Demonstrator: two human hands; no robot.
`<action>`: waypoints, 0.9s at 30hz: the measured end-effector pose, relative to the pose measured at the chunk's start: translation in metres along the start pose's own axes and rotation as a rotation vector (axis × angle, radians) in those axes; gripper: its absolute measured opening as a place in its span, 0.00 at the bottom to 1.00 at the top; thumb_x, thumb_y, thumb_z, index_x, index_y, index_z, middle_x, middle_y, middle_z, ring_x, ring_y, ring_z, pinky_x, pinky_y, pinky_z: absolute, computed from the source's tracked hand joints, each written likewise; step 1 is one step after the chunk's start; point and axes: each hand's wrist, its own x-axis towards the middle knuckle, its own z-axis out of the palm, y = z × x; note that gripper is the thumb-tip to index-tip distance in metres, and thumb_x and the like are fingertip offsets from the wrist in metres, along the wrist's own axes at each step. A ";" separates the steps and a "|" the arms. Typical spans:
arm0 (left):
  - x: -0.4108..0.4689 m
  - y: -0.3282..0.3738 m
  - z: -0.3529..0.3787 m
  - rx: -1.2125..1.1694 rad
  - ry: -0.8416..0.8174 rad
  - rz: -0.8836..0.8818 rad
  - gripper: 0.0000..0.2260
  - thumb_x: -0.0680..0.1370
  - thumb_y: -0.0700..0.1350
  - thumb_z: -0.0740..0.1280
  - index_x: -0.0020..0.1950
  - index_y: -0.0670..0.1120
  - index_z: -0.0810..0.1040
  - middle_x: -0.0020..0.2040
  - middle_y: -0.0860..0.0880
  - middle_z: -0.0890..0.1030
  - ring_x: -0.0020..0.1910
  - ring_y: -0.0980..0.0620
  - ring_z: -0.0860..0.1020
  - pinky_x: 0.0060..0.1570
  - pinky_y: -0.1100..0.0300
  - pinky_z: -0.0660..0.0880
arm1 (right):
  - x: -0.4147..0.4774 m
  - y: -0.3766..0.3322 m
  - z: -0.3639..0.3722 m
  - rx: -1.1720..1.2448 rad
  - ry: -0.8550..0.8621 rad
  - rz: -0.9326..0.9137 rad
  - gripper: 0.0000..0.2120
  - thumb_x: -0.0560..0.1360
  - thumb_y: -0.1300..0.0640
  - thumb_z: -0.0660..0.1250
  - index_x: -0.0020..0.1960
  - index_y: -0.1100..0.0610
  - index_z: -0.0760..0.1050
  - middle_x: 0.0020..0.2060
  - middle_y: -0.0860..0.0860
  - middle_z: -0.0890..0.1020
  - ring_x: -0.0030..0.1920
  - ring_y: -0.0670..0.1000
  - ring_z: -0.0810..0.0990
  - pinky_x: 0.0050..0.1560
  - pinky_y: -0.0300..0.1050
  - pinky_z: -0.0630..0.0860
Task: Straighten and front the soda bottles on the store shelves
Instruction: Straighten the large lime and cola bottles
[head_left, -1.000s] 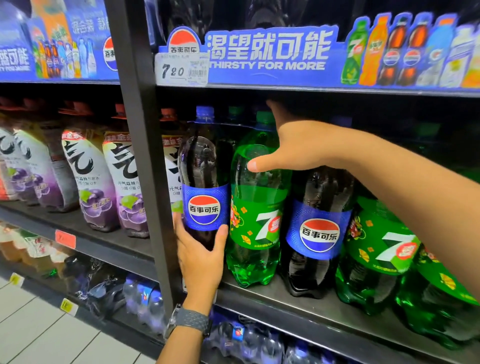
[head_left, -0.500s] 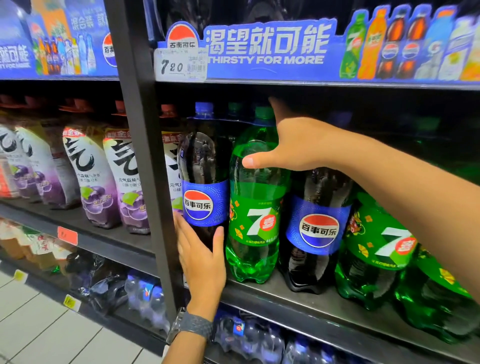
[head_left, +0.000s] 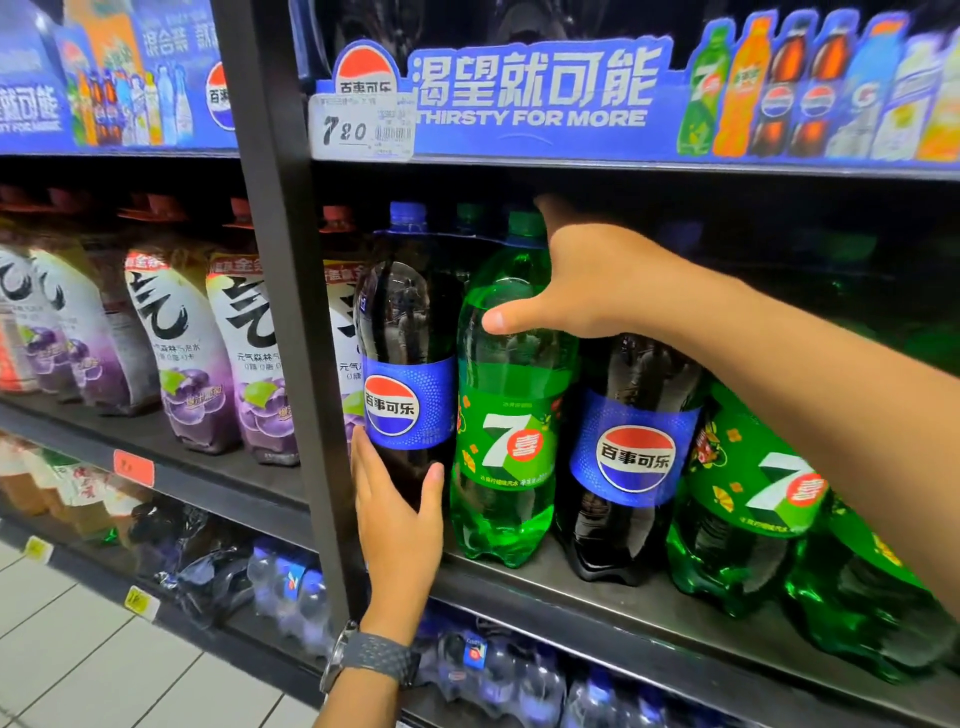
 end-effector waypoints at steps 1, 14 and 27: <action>0.000 0.000 0.000 -0.001 -0.003 -0.003 0.39 0.76 0.51 0.68 0.79 0.49 0.48 0.79 0.51 0.53 0.77 0.57 0.52 0.70 0.71 0.49 | -0.001 -0.002 0.003 0.016 0.031 0.013 0.59 0.59 0.26 0.68 0.75 0.61 0.52 0.58 0.56 0.74 0.52 0.56 0.73 0.43 0.43 0.66; -0.056 0.030 -0.008 0.114 -0.270 0.424 0.49 0.71 0.64 0.70 0.79 0.46 0.45 0.80 0.50 0.48 0.78 0.50 0.49 0.74 0.57 0.51 | -0.006 -0.009 -0.007 -0.010 0.044 0.039 0.43 0.65 0.31 0.69 0.64 0.64 0.70 0.56 0.59 0.78 0.54 0.60 0.76 0.50 0.49 0.74; -0.050 0.026 -0.006 0.071 -0.302 0.384 0.44 0.73 0.49 0.73 0.79 0.47 0.48 0.79 0.53 0.51 0.77 0.54 0.52 0.74 0.64 0.51 | -0.012 -0.012 0.000 0.035 0.081 0.066 0.43 0.67 0.31 0.67 0.67 0.64 0.67 0.58 0.60 0.78 0.54 0.59 0.78 0.47 0.51 0.75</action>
